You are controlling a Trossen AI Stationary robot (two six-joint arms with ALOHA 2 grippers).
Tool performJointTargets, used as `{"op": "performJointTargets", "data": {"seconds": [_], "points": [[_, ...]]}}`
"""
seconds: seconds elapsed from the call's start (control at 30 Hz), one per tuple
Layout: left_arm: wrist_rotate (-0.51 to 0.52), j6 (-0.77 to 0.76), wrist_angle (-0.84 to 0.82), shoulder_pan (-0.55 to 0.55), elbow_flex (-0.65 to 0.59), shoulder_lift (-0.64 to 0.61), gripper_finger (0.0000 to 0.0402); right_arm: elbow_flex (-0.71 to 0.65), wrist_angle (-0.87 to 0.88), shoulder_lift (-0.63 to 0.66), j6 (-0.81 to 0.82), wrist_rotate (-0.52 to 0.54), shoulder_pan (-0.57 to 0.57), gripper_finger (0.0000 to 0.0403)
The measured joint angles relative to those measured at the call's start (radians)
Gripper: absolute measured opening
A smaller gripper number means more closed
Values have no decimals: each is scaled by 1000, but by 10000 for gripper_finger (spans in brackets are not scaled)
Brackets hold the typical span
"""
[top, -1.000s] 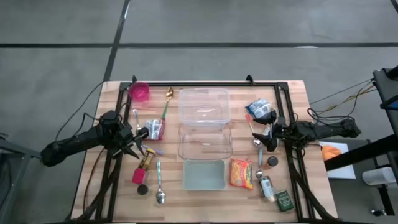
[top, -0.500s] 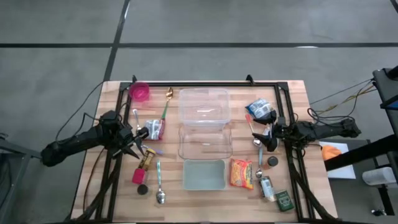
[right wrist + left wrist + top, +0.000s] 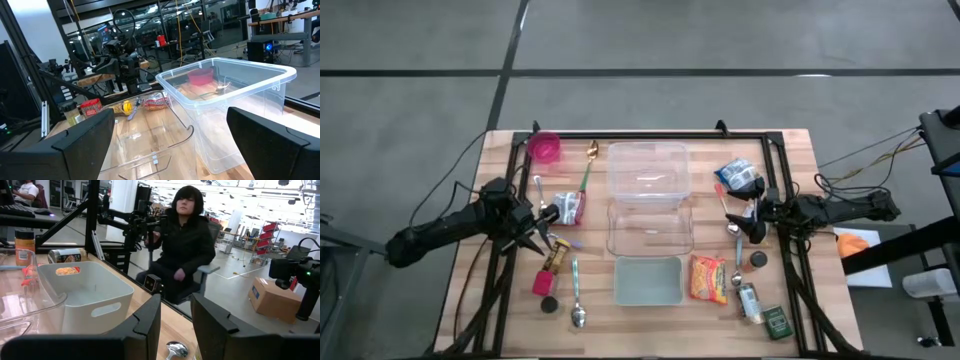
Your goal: Pick & Place Food Item
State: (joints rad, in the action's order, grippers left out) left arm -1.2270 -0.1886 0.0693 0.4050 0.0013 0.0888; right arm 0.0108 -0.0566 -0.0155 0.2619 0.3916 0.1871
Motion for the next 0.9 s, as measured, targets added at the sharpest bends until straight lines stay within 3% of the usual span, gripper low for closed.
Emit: {"op": "performJointTargets", "data": {"seconds": [0.13, 0.27, 0.5, 0.6, 0.77, 0.9], "points": [[0, 0, 0, 0, 0, 0, 111, 0, 0, 0, 26, -4, 0, 381], [0, 0, 0, 0, 0, 0, 111, -1, -150, -20, 432, -82, 0, 381], [0, 0, -5, 0, 0, 0, 111, -2, -562, -138, 345, -345, 0, 381], [0, 0, -11, 0, 0, 0, 111, 22, -671, -203, 344, -400, 0, 381], [0, 0, -14, 0, 0, 0, 111, 177, -507, -306, 338, -419, 0, 381], [0, 0, -15, 0, 0, 0, 111, 372, -55, -413, 280, -403, 0, 381]]}}
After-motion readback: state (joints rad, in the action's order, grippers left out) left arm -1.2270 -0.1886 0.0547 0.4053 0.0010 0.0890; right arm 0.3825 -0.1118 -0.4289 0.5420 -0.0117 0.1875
